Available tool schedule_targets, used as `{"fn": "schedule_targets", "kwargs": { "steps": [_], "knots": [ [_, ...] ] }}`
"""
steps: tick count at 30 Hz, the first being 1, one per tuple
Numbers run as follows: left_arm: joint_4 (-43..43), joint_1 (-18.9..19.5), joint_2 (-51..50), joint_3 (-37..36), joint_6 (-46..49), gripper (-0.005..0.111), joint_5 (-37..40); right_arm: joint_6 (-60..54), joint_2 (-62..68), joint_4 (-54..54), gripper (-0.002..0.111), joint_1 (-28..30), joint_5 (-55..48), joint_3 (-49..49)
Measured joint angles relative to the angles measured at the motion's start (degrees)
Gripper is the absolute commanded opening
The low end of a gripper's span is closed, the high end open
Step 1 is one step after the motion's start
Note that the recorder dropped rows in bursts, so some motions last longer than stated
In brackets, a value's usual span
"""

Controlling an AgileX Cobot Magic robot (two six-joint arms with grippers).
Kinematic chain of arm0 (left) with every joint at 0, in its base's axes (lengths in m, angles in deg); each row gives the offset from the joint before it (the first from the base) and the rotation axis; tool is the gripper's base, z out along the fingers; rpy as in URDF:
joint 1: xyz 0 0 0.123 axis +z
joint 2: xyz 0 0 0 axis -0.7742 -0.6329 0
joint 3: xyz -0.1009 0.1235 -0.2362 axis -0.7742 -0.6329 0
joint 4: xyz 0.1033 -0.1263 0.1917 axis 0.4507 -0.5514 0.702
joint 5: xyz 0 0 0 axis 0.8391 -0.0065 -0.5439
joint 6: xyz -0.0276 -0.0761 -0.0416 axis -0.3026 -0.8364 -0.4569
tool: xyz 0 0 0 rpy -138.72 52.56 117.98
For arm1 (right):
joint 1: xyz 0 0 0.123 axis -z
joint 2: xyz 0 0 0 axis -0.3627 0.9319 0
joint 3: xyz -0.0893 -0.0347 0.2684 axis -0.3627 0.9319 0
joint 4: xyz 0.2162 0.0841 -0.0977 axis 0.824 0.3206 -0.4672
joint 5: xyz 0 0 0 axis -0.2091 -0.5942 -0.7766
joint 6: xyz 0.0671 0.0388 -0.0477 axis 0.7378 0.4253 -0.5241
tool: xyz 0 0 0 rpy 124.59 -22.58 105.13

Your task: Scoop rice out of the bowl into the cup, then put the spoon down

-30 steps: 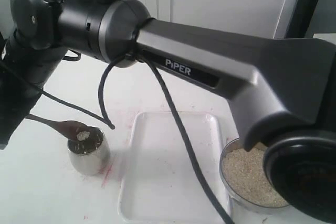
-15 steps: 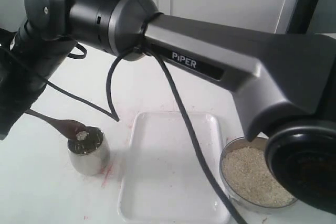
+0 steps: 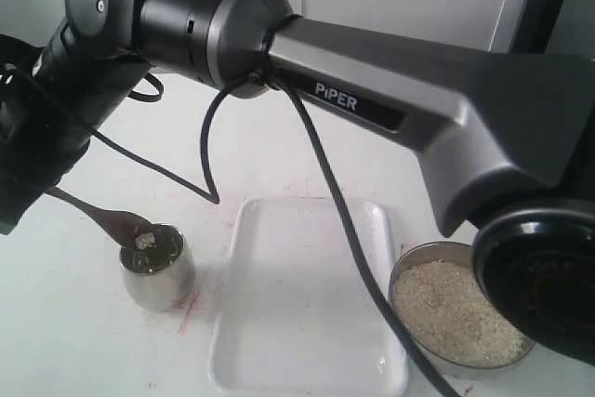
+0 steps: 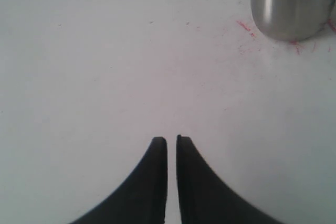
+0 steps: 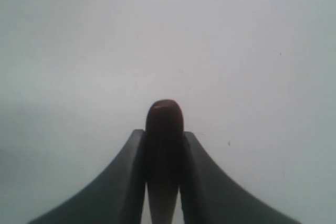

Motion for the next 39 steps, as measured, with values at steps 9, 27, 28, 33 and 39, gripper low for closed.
{"fn": "schedule_targets", "kwargs": {
  "steps": [9,27,28,33,39],
  "knots": [
    [0.00,0.00,0.00,0.00,0.00,0.014,0.00,-0.43,0.00,0.00,0.000,0.04,-0.11,0.00],
    [0.00,0.00,0.00,0.00,0.00,0.014,0.00,-1.28,0.00,3.49,0.000,1.68,-0.32,0.00],
    [0.00,0.00,0.00,0.00,0.00,0.014,0.00,-1.57,0.00,3.91,0.000,1.68,-0.32,0.00],
    [0.00,0.00,0.00,0.00,0.00,0.014,0.00,-2.04,0.00,4.40,0.000,1.68,-0.43,0.00],
    [0.00,0.00,0.00,0.00,0.00,0.014,0.00,-2.14,0.00,4.40,0.000,1.68,-0.43,0.00]
  ]
}}
